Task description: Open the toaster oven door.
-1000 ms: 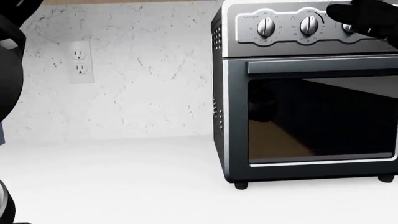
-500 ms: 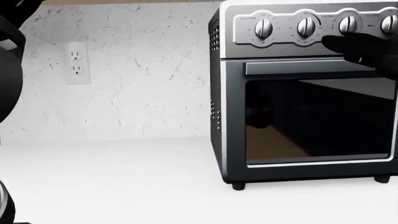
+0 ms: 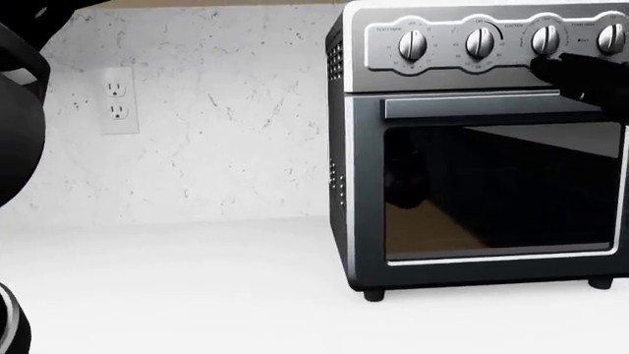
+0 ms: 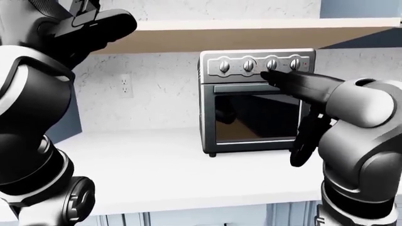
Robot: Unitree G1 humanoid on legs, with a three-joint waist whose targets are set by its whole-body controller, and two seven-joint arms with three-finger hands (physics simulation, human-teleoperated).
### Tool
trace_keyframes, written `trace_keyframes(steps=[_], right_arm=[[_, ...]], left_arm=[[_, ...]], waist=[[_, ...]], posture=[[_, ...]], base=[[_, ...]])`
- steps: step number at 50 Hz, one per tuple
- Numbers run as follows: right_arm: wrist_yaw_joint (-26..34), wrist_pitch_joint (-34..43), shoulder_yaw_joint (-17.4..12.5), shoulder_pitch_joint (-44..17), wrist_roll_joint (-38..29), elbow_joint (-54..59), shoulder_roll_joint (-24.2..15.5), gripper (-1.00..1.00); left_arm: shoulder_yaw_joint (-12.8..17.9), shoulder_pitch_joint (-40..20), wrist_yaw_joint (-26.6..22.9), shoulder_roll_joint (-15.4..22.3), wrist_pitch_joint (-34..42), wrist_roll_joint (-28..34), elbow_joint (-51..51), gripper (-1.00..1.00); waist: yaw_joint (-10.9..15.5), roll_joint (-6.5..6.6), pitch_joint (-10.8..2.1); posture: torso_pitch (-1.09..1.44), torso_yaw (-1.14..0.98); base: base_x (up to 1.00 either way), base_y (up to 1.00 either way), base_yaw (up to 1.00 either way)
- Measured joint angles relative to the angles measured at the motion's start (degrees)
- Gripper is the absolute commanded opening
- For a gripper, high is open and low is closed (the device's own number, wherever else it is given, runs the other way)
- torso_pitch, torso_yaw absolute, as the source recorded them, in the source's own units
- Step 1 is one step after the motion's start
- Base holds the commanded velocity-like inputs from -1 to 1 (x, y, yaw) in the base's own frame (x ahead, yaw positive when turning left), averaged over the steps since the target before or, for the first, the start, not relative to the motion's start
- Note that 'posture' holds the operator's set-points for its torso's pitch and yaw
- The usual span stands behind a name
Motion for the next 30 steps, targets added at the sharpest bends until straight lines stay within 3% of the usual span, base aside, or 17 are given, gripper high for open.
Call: trace_keyframes(steps=[5,11,16,25,30], right_arm=[[0.0,-0.9,1.5,-1.6,-0.4,2.3,-1.8,1.0],[0.0,2.8,7.2,-2.8,5.8,3.4,-10.5,1.0],[0.0,4.5,8.9,-3.9,9.3,3.1,-14.2,1.0],[0.0,4.4,11.8,-8.1,12.4,6.7,-16.8,1.0],[0.0,3.7,15.5,-12.2,14.8,10.1,-18.7,1.0]], left_arm=[[-0.2,0.1,-0.1,0.0,0.0,0.0,-0.2,1.0],[-0.1,0.2,0.0,-0.1,0.0,0.2,-0.3,1.0],[-0.4,0.1,-0.2,-0.3,0.2,0.1,-0.3,1.0],[-0.6,0.4,-0.6,-0.7,0.2,0.7,-0.2,1.0],[-0.5,0.3,-0.6,-0.8,0.3,0.8,-0.4,1.0]], waist=[[0.1,-0.12,0.0],[0.2,-0.16,0.0],[0.3,-0.28,0.0],[0.3,-0.19,0.0],[0.2,-0.11,0.0]], posture=[[-1.01,0.0],[-1.01,0.0],[-1.01,0.0],[-1.01,0.0],[-1.01,0.0]], base=[[0.0,0.0,0.0],[0.0,0.0,0.0],[0.0,0.0,0.0],[0.0,0.0,0.0],[0.0,0.0,0.0]])
